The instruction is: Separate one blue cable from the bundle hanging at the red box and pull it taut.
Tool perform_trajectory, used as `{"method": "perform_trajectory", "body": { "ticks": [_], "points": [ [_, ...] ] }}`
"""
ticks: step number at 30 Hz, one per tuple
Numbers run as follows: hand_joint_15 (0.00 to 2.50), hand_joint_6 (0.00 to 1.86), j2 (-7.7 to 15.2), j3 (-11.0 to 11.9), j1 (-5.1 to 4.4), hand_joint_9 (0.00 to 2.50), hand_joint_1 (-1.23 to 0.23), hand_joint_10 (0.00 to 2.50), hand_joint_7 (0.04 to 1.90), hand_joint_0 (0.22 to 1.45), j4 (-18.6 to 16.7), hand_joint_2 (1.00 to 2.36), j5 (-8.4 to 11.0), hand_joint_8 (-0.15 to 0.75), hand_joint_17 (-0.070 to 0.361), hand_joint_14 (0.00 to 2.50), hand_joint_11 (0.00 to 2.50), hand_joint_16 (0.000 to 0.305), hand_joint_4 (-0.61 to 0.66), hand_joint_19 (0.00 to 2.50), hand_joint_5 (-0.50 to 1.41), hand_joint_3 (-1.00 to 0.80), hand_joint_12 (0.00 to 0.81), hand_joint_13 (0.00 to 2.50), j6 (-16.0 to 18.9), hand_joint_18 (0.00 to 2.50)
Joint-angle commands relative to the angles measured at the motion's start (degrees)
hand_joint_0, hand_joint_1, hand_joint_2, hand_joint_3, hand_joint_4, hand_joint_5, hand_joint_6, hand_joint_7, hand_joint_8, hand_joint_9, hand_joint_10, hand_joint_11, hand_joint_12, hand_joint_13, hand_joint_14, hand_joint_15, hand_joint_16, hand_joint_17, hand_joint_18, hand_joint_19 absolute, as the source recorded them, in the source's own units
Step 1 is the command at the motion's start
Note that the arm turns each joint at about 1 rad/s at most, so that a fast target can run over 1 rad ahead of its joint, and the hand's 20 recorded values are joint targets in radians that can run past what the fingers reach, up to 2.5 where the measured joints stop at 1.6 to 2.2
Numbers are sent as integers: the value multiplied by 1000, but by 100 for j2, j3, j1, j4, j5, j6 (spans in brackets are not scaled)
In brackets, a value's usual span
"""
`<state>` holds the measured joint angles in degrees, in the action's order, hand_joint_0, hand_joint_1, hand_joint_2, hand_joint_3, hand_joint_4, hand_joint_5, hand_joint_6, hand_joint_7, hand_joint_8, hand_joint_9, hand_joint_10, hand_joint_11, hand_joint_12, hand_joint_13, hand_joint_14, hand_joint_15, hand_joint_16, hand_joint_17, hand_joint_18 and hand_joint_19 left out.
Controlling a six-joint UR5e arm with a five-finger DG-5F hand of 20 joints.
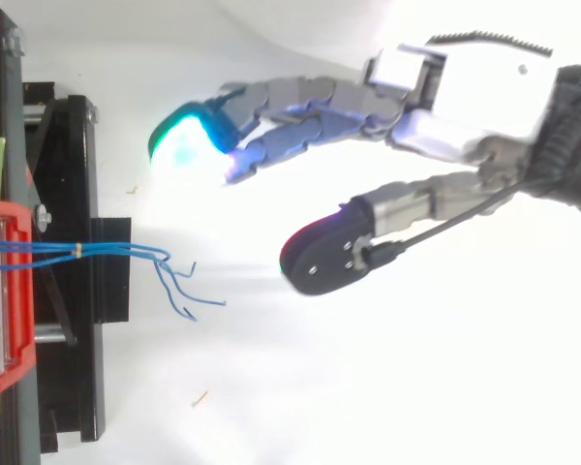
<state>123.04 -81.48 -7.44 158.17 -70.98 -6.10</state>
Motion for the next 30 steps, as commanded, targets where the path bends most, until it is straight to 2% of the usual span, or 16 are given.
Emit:
{"method": "perform_trajectory", "body": {
  "ticks": [1,2,3,4,10,12,14,17,20,23,30],
  "points": [
    [7,502,379,89,-38,0,-642,0,764,535,-269,1001,-21,231,100,0,0,44,210,0,-228,-500,325,96,259,10],
    [8,502,440,124,-38,0,-642,0,764,536,-269,1000,-29,233,99,0,0,44,212,0,-227,-499,325,101,338,21],
    [11,502,581,273,-56,0,-642,0,769,537,-225,1000,-73,233,99,0,0,44,216,0,-223,-498,325,110,522,28],
    [17,502,598,300,-73,0,-641,0,771,539,-216,1000,-65,233,98,0,0,44,218,0,-220,-497,325,124,522,40],
    [27,502,651,343,-161,56,-650,0,777,551,-286,1000,-38,246,97,0,0,43,236,0,-210,-493,329,194,346,125],
    [27,502,801,343,-170,66,-649,0,779,552,-401,1000,-73,248,96,0,0,43,240,0,-207,-490,329,206,469,141],
    [32,502,853,343,-170,81,-645,0,783,555,-506,1001,-73,252,95,0,0,42,250,0,-204,-485,331,224,689,157],
    [48,502,853,352,-179,105,-641,0,789,560,-506,1001,-65,258,93,0,0,41,259,10,-196,-481,331,243,742,182],
    [53,503,853,458,-170,124,-640,0,807,565,-453,1002,-91,259,93,0,0,41,271,28,-189,-475,330,270,760,208],
    [65,503,844,633,-135,142,-638,0,823,569,-436,1002,-258,263,92,2,0,41,278,42,-182,-472,330,294,803,230],
    [88,503,853,660,-109,184,-638,0,852,577,-550,1003,-328,266,89,2,0,39,295,66,-172,-463,328,348,1067,284]
  ]
}}
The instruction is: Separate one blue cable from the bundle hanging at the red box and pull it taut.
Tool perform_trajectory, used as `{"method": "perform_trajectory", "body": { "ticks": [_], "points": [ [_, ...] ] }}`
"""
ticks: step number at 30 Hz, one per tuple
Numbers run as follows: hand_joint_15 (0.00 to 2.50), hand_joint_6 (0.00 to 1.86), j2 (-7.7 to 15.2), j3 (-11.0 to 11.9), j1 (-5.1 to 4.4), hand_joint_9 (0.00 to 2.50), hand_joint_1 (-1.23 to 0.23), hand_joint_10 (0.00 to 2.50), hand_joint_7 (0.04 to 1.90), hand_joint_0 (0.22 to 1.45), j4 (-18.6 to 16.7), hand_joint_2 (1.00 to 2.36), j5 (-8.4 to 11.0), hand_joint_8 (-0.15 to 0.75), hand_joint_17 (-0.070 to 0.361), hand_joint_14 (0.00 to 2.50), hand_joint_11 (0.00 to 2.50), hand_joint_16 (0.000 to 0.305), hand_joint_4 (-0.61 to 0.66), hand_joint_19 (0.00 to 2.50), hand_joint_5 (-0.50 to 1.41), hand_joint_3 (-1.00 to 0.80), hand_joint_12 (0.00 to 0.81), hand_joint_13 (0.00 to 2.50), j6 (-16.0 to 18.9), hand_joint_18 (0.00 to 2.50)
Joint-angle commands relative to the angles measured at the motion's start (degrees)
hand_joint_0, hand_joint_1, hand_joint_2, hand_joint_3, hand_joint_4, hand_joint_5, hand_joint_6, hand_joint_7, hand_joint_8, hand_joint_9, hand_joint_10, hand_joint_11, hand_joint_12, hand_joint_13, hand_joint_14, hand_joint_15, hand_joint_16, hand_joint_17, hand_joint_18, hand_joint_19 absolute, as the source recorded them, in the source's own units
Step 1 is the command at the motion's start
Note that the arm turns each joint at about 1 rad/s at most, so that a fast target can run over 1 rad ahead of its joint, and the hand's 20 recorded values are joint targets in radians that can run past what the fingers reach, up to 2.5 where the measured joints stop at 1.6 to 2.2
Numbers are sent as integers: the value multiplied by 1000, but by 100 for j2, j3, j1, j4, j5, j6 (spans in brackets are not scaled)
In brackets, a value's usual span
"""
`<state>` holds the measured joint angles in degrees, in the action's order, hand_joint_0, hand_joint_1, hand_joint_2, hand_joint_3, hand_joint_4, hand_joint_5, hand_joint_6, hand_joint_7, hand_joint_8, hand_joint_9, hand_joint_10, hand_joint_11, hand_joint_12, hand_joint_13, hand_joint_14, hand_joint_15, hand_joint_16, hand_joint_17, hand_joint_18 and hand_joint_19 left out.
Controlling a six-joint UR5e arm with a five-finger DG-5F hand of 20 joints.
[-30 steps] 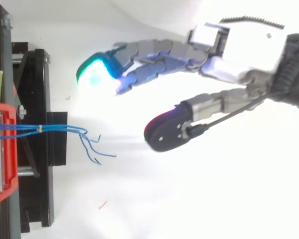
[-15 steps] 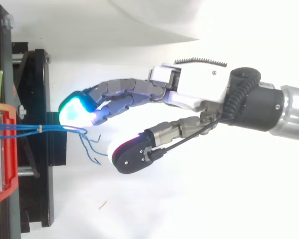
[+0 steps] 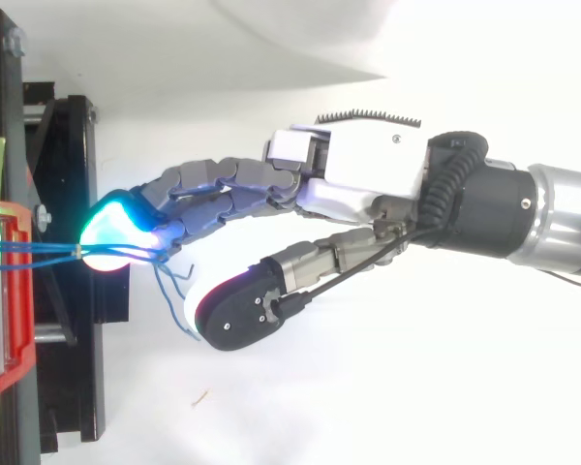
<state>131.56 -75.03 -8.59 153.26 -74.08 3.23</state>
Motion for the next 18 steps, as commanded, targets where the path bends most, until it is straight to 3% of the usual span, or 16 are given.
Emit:
{"method": "perform_trajectory", "body": {
  "ticks": [1,18],
  "points": [
    [88,503,1,15,7,190,-638,0,859,578,-68,1004,-19,268,88,3,0,39,298,69,-169,-460,328,352,161,291],
    [163,504,1,15,24,357,-652,0,1024,649,-420,1014,-203,278,81,6,0,36,302,147,-134,-325,326,511,583,444]
  ]
}}
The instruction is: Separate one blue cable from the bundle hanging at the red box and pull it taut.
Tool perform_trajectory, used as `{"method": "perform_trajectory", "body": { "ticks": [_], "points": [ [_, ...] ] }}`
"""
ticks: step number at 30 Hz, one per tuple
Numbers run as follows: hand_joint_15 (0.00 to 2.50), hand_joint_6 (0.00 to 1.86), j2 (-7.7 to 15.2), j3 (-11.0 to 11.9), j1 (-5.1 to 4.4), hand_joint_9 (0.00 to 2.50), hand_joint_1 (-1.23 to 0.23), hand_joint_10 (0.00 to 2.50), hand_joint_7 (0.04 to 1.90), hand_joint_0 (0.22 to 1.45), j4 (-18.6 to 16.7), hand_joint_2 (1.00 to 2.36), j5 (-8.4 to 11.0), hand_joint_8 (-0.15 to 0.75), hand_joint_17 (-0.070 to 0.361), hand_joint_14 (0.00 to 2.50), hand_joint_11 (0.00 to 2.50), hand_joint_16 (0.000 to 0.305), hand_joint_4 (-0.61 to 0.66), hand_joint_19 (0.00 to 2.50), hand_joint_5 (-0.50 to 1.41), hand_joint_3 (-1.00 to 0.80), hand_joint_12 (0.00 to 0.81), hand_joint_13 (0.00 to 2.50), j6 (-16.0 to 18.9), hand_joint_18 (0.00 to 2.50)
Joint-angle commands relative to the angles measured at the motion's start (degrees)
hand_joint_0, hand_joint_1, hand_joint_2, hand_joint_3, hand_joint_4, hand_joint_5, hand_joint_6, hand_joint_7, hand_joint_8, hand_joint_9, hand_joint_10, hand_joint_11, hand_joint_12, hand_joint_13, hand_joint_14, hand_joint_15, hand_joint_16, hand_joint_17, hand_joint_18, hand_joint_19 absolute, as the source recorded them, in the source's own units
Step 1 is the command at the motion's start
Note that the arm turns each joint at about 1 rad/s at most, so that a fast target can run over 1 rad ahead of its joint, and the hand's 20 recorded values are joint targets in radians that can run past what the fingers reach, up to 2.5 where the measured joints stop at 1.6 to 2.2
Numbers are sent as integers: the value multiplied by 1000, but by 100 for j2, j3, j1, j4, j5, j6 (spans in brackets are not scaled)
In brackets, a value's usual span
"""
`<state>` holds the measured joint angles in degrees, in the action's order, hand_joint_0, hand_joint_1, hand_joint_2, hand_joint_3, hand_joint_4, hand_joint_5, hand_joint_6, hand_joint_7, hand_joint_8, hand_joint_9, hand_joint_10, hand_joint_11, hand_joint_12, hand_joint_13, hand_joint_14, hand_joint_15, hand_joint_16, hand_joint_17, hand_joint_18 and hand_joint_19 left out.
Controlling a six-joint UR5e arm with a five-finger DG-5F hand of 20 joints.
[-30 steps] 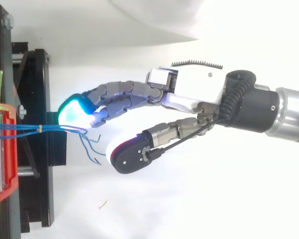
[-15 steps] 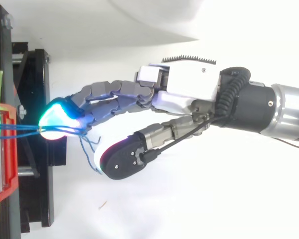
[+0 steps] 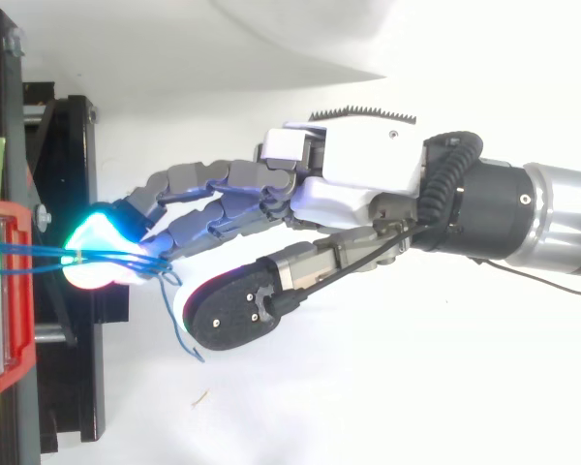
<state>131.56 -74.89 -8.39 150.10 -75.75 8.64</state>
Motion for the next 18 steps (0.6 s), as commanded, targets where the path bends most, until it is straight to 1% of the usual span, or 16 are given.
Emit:
{"method": "perform_trajectory", "body": {
  "ticks": [1,3,8,12,15,18],
  "points": [
    [172,504,1,-8,4,366,-651,0,1035,652,-130,1015,-45,281,81,6,0,36,299,154,-133,-314,326,521,41,450],
    [178,504,1,0,4,377,-649,0,1049,656,-165,1017,-54,284,80,8,0,36,302,158,-130,-296,324,530,41,459],
    [195,504,1,0,39,417,-647,0,1102,659,-174,1018,-54,289,79,7,0,35,284,172,-122,-275,327,558,50,480],
    [220,504,1,0,75,463,-622,1,1122,638,-174,1014,-89,298,80,8,7,35,282,191,-118,-340,332,593,50,497],
    [225,504,1,0,101,500,-571,0,1142,620,-174,1010,-124,302,80,9,41,35,277,196,-114,-386,331,612,50,511],
    [235,504,1,0,119,535,-532,0,1170,629,-174,1011,-142,307,79,9,67,35,260,196,-104,-374,335,643,50,532]
  ]
}}
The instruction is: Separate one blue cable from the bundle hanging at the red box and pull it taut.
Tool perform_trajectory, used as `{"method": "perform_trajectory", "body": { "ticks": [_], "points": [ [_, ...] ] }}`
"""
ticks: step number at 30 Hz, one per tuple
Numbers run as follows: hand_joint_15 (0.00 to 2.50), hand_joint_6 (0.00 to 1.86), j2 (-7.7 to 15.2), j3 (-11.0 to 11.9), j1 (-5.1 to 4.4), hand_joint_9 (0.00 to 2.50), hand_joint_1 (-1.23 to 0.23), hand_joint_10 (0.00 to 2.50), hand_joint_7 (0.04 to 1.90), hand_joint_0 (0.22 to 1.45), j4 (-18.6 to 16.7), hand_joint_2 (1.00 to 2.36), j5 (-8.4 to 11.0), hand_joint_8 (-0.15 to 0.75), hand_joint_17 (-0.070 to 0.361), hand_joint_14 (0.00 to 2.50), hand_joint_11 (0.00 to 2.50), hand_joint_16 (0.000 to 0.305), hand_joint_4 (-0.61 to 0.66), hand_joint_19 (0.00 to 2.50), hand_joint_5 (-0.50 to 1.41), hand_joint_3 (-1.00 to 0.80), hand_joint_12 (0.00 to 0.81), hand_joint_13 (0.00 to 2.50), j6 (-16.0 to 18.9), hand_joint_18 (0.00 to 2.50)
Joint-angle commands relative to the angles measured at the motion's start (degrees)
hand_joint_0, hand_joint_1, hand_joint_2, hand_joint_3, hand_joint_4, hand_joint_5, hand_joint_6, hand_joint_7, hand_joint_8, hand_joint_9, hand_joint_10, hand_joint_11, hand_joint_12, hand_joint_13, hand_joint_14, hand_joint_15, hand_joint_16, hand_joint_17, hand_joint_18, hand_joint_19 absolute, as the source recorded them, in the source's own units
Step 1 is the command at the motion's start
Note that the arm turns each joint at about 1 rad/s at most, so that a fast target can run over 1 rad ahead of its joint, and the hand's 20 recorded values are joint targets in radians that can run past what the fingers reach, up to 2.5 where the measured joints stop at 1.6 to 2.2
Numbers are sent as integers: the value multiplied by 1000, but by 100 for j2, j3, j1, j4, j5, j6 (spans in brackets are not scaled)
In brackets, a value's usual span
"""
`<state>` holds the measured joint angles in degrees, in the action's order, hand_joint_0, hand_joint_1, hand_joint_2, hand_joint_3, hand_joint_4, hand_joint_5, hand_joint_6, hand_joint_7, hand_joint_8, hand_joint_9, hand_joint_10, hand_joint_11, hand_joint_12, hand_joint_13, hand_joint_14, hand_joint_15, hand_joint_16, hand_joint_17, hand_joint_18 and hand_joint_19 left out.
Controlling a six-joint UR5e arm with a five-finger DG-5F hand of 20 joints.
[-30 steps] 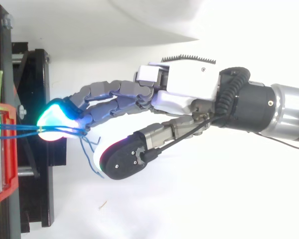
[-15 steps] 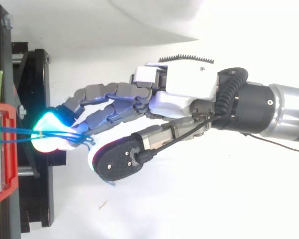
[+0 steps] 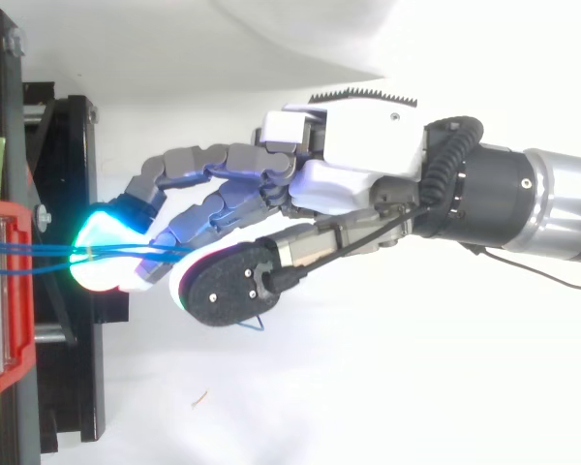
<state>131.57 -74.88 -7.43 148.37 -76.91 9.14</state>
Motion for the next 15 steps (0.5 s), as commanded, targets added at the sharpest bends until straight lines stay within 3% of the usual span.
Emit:
{"method": "perform_trajectory", "body": {
  "ticks": [1,15],
  "points": [
    [240,503,1,0,31,559,-523,2,1201,642,-1,1013,-35,306,78,9,82,35,256,203,-98,-354,334,661,-9,541],
    [291,502,-8,0,4,697,-640,6,1363,680,-71,1024,-52,325,74,11,173,33,215,237,-79,-74,339,773,-158,625]
  ]
}}
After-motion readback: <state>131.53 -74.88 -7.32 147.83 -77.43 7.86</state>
